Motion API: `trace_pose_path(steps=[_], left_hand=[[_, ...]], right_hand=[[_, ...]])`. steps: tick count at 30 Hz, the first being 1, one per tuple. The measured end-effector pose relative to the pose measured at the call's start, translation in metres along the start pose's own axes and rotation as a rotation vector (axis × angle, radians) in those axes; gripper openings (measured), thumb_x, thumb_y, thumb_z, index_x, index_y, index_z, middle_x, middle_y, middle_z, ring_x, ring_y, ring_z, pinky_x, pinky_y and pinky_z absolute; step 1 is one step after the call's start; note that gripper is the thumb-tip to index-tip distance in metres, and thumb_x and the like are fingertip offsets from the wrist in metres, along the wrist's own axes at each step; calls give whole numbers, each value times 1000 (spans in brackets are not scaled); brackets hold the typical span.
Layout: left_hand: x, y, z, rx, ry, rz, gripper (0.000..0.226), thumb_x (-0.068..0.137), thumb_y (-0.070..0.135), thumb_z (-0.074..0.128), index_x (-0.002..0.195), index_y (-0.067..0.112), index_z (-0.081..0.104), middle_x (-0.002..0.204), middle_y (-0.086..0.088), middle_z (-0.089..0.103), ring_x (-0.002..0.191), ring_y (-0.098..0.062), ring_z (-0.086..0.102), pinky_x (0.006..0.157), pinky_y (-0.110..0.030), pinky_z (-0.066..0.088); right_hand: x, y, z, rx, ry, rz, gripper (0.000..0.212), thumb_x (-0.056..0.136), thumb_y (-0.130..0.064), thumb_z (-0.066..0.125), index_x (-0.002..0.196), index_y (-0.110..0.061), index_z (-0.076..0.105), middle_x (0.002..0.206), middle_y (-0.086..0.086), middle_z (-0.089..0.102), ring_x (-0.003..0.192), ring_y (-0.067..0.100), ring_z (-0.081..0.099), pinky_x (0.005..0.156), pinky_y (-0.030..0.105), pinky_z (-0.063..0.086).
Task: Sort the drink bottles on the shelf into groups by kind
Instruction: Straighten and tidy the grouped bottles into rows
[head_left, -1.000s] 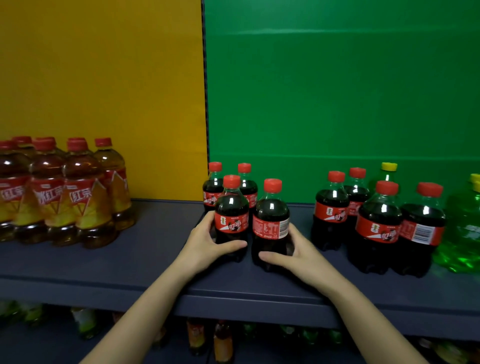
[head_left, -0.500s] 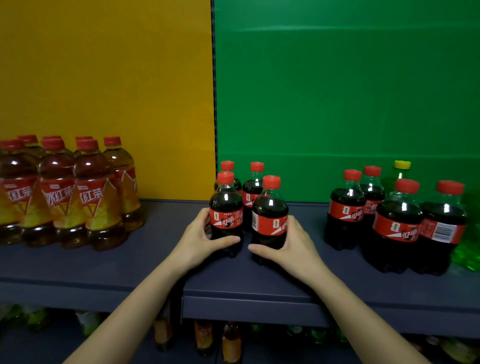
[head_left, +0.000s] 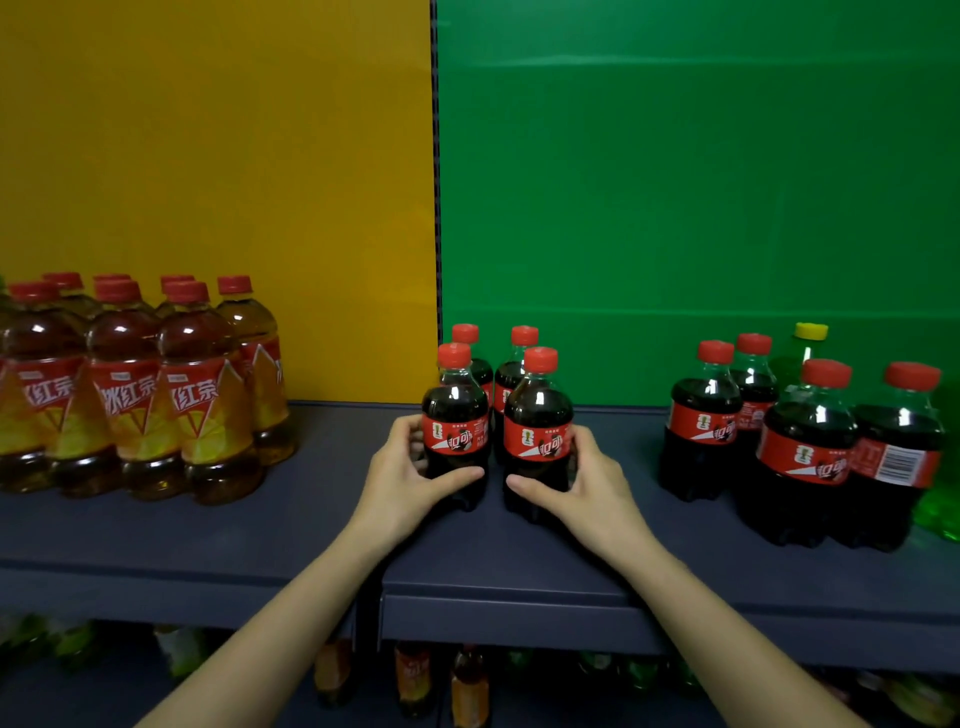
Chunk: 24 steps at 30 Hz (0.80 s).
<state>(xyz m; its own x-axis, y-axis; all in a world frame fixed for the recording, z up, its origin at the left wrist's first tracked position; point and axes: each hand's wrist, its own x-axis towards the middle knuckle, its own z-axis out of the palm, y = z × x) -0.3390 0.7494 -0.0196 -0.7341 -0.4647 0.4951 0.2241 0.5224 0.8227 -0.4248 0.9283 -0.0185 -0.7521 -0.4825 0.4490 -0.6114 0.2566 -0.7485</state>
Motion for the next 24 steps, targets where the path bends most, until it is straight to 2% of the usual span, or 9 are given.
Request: trace_pose_path(steps=[3, 6, 9, 14, 18, 20, 22, 24], left_hand=[[6, -3, 0, -4, 13, 3, 62, 62, 19, 85, 113, 19, 49, 106, 6, 62, 100, -8, 60, 83, -17, 49], [11, -4, -2, -16, -16, 9, 60, 63, 18, 84, 113, 18, 51, 109, 4, 63, 102, -7, 61, 84, -15, 50], [13, -5, -3, -18, -36, 11, 59, 63, 19, 84, 114, 18, 53, 108, 5, 65, 102, -8, 60, 89, -21, 49], [11, -3, -1, -6, -47, 20, 58, 64, 18, 83, 112, 23, 50, 105, 15, 61, 98, 5, 57, 80, -6, 45], [10, -4, -1, 45, -39, 36, 63, 66, 22, 82, 119, 17, 50, 114, 5, 58, 98, 4, 54, 80, -6, 44], [8, -3, 1, 120, -16, 46, 69, 67, 26, 82, 125, 14, 47, 123, 0, 53, 104, -3, 51, 84, -8, 41], [2, 0, -1, 217, 64, 118, 76, 68, 35, 80, 129, 12, 42, 125, 0, 46, 114, -10, 45, 94, -20, 39], [-4, 8, -5, 307, 177, 320, 69, 73, 43, 73, 125, 8, 45, 119, 0, 46, 114, -11, 42, 98, -22, 36]], right_hand=[[5, -3, 6, -41, 20, -11, 69, 68, -48, 75, 123, -23, 43, 119, -7, 60, 112, 12, 54, 96, 33, 43], [11, -6, 14, -77, 45, -19, 69, 69, -47, 75, 123, -20, 43, 121, -5, 59, 113, 13, 53, 95, 32, 42], [15, -5, 19, -117, 85, -13, 67, 69, -48, 74, 122, -18, 44, 120, -3, 56, 113, 15, 52, 93, 31, 41], [16, -1, 22, -178, 80, 8, 71, 71, -51, 71, 124, -18, 39, 122, -2, 50, 115, 18, 49, 89, 30, 40], [14, -2, 23, -178, 70, 15, 75, 70, -52, 71, 128, -18, 37, 126, -2, 48, 117, 17, 47, 90, 29, 39], [12, -3, 21, -176, 42, 25, 80, 69, -56, 70, 131, -20, 35, 129, -4, 46, 120, 15, 45, 93, 29, 39], [7, -5, 16, -151, 29, 58, 83, 69, -59, 67, 135, -21, 32, 133, -5, 43, 123, 13, 43, 98, 31, 39], [-1, -5, 5, -125, 76, 67, 78, 74, -55, 65, 135, -18, 34, 132, -5, 44, 122, 11, 44, 100, 34, 40]])
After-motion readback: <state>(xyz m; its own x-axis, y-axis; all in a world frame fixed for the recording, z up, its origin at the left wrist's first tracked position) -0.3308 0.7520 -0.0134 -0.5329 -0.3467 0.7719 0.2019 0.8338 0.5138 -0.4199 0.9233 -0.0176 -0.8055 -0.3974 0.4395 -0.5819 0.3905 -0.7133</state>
